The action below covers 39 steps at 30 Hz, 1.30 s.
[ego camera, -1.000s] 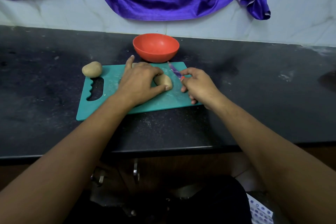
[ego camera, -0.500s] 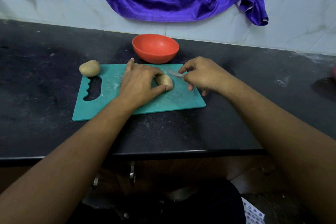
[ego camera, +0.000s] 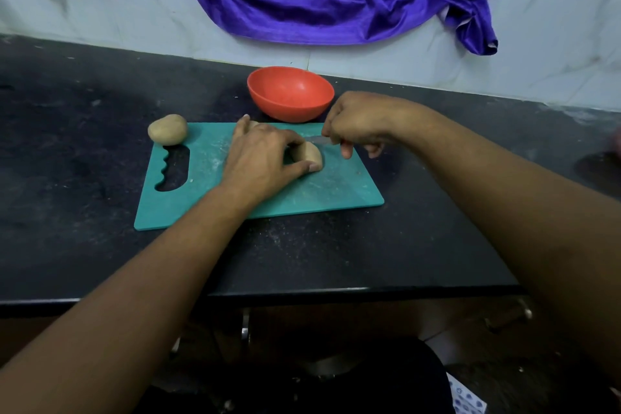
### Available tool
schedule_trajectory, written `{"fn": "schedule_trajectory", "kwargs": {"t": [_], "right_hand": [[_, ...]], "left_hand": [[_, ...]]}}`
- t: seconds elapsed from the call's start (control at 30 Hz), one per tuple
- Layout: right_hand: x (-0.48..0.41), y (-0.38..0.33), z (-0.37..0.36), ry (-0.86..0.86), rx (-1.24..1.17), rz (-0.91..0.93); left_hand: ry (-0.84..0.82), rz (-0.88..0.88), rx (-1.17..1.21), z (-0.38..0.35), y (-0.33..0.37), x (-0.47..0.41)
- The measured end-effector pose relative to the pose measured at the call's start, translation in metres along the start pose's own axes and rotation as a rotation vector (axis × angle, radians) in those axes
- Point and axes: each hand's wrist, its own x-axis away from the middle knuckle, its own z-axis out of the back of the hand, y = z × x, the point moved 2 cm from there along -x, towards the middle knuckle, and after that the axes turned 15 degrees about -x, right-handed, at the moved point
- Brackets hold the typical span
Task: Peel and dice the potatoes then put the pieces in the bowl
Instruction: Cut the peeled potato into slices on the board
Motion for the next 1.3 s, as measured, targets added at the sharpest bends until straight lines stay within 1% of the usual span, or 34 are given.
{"fn": "schedule_trajectory", "kwargs": {"t": [0.23, 0.4, 0.6, 0.8, 1.1, 1.3], "right_hand": [[0.003, -0.017, -0.005, 0.005, 0.117, 0.023], [0.009, -0.009, -0.014, 0.060, 0.189, 0.063], [0.012, -0.005, -0.017, 0.096, 0.204, 0.095], [0.024, 0.006, -0.029, 0.192, 0.256, 0.166], [0.042, 0.024, -0.048, 0.278, 0.165, 0.166], [0.048, 0.034, -0.064, 0.340, 0.215, 0.184]], "left_hand": [[-0.018, 0.016, -0.001, -0.001, -0.001, -0.001], [-0.037, 0.001, -0.003, 0.000, -0.002, -0.001], [-0.051, -0.007, -0.006, -0.001, -0.001, -0.001], [-0.043, 0.006, -0.009, 0.004, 0.001, 0.001], [-0.051, 0.007, -0.003, 0.009, 0.004, 0.004], [-0.053, 0.001, -0.005, 0.008, 0.003, 0.004]]}}
